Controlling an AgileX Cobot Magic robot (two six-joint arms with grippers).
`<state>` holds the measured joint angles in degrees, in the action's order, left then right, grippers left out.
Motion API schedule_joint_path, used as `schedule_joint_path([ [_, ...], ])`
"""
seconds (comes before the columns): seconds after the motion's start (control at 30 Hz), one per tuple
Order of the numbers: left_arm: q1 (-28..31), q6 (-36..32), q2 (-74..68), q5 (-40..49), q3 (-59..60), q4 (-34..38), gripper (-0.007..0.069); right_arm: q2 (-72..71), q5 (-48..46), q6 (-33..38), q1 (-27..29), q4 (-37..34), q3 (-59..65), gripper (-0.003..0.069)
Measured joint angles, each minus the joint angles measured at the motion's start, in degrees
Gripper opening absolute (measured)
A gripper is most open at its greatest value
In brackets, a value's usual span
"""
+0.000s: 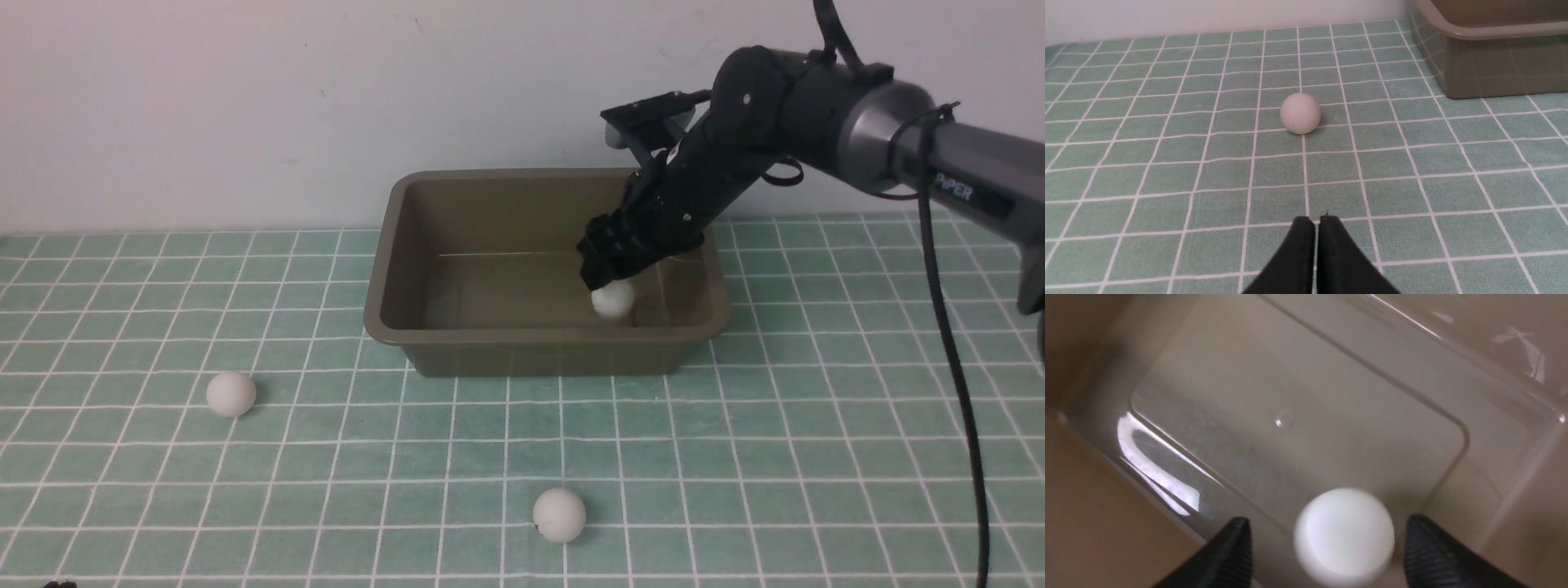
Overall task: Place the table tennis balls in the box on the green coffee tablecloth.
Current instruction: 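Release the ping pong ball into the bin and lift the gripper away, then reach for and grasp a ping pong ball on the table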
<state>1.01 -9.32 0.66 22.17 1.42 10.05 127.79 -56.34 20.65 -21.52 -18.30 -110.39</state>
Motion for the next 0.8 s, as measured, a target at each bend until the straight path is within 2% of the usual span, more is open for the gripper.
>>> schedule_joint_path([
  [0.13, 0.0, 0.0, 0.0, 0.0, 0.0, 0.0, -0.0004, 0.0, -3.8, -0.8, 0.0, 0.2, -3.5, 0.0504],
  [0.33, 0.0, 0.0, 0.0, 0.0, 0.0, 0.0, -0.0004, -1.1, -13.5, -3.1, 0.0, -1.4, -10.8, 0.0510],
  [0.47, 0.0, 0.0, 0.0, 0.0, 0.0, 0.0, -0.0004, -4.5, -14.6, -5.8, -0.1, -2.7, -12.0, 0.0512],
  [0.73, 0.0, 0.0, 0.0, 0.0, 0.0, 0.0, -0.0004, -11.5, -14.7, -8.2, -3.6, -2.3, -2.3, 0.0512],
  [0.8, 0.0, 0.0, 0.0, 0.0, 0.0, 0.0, -0.0004, -14.9, -14.7, -7.4, -6.7, -1.6, 5.1, 0.0512],
])
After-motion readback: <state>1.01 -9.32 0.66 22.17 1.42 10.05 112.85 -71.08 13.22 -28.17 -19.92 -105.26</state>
